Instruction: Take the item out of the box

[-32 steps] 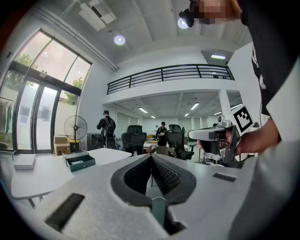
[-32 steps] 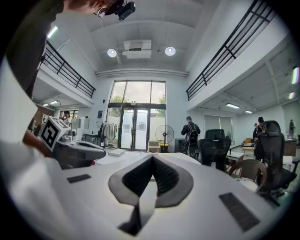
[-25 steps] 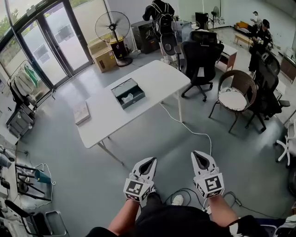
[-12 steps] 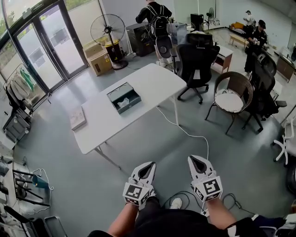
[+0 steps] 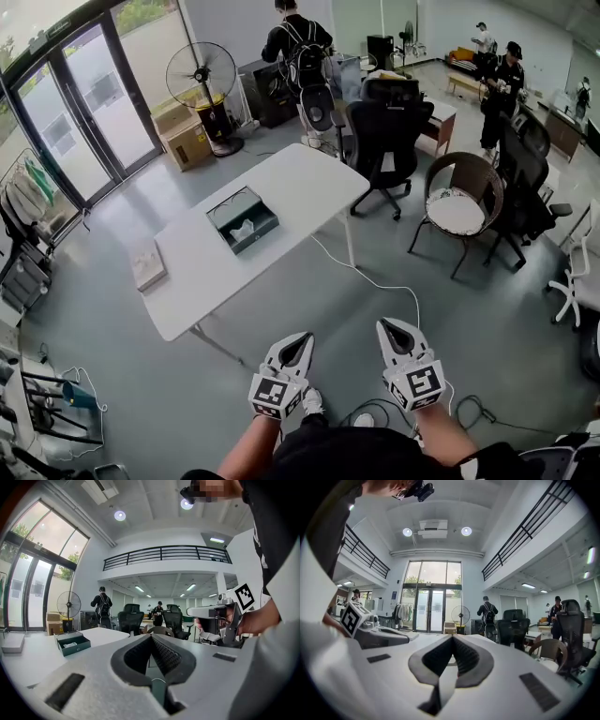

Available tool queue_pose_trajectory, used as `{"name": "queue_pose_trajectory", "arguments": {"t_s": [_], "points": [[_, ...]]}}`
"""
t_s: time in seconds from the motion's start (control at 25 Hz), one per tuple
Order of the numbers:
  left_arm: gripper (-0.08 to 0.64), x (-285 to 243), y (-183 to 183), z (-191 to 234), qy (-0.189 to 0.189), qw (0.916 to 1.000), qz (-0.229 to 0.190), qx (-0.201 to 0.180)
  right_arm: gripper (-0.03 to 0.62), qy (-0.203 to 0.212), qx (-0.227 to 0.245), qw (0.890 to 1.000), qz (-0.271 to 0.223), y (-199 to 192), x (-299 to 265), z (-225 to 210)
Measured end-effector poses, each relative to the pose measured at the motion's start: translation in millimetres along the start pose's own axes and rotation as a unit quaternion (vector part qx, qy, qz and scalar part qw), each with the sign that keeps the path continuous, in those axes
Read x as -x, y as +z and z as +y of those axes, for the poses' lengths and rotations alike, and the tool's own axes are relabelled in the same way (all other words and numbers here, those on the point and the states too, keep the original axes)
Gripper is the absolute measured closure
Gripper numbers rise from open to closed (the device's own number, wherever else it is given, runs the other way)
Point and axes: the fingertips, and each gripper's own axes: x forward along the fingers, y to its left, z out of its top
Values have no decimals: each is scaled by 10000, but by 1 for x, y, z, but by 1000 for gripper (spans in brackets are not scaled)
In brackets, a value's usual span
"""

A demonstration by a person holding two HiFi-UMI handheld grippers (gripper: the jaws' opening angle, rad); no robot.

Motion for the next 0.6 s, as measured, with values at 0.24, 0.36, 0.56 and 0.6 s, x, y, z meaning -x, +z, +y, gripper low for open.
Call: {"name": "queue_pose_trajectory", "arguments": {"t_s": [0.24,0.36,0.56,0.6], "points": [[548,-12,7,30,-199,9998,-48,-12,586,-128,32,9998,120,3,-33,3],[548,-13,4,50,-219,9998,-35,-3,586,-122,310,9992,217,3,-51,13],[548,-12,4,86,-277,9996,-40,21,586,-117,411,9986,300,3,-86,27],[548,-11,4,92,-307,9995,-39,3,586,-138,421,9985,306,4,-93,28]]}}
